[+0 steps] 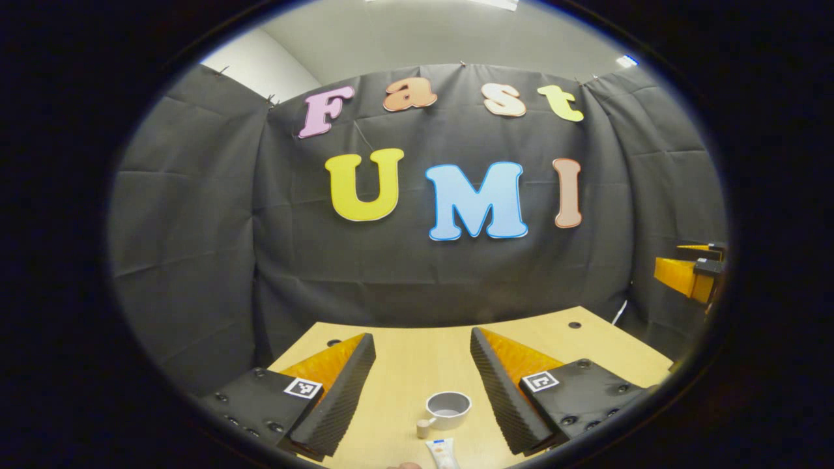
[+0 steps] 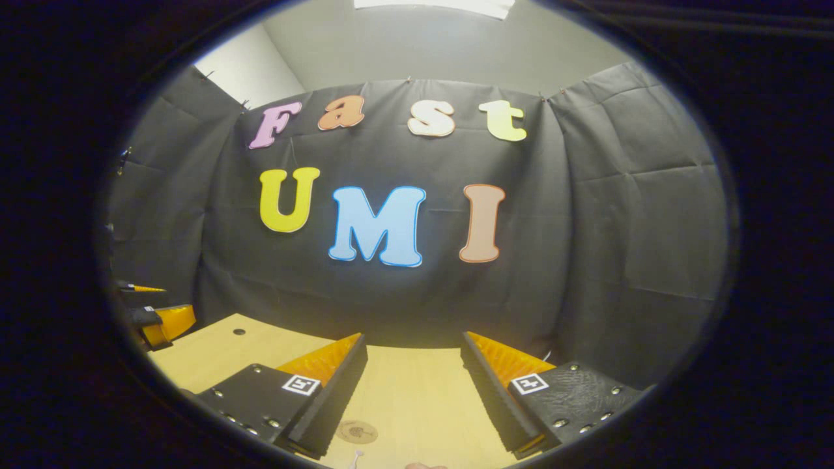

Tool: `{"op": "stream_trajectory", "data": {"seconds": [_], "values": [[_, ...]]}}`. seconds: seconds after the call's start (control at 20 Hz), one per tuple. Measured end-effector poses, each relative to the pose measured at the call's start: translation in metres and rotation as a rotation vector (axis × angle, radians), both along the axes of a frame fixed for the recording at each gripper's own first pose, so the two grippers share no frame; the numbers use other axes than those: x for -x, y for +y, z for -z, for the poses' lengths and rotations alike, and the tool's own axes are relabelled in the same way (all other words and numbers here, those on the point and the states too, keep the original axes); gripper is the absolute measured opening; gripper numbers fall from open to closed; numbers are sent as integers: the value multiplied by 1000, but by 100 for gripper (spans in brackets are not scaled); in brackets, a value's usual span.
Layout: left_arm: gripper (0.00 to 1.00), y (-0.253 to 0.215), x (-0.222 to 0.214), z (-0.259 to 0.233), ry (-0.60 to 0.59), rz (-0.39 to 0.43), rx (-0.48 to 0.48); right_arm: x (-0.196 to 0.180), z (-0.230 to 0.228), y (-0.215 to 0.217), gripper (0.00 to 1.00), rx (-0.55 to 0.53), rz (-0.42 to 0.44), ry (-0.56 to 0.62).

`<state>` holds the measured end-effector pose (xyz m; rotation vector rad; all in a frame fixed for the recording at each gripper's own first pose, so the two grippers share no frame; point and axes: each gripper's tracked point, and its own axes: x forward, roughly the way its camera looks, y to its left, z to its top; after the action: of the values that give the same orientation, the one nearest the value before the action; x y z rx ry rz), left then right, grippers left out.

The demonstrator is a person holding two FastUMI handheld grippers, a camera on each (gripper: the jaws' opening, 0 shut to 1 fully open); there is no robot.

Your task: Put the toothbrush and toothpaste on the desktop into the cup, then pick up the cup and place it on the coaster on the desktop.

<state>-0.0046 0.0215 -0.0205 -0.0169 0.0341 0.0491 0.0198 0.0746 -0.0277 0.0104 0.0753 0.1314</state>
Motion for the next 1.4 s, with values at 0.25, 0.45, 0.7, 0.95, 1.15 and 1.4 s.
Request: {"op": "stream_trajectory", "data": {"seconds": [0.25,0.45,0.7,0.95,1.15,1.4], "values": [[100,-10,-8,53,134,40,-1,9,44,19,91,15,-38,114],[100,-18,-5,127,344,65,14,12,108,43,91,46,-88,323],[96,-24,1,206,564,81,20,31,195,70,92,79,-143,627],[100,-27,19,282,797,83,50,66,267,87,92,132,-200,898],[100,-23,29,321,943,62,55,100,306,99,92,125,-226,1138],[98,-20,42,372,1073,29,51,100,317,102,90,145,-223,1310]]}}
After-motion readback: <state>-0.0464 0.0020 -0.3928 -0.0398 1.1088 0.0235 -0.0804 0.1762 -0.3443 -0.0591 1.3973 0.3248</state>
